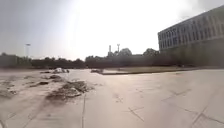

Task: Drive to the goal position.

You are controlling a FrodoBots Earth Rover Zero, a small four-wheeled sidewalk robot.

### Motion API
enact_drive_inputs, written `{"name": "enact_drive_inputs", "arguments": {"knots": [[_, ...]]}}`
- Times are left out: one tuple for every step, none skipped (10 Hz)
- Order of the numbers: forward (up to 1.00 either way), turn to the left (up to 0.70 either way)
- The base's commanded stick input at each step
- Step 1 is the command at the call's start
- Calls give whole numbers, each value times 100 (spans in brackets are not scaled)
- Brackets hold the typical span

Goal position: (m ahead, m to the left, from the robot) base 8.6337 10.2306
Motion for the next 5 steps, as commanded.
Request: {"name": "enact_drive_inputs", "arguments": {"knots": [[70, -2], [70, -2], [70, -2], [70, -2], [70, -2]]}}
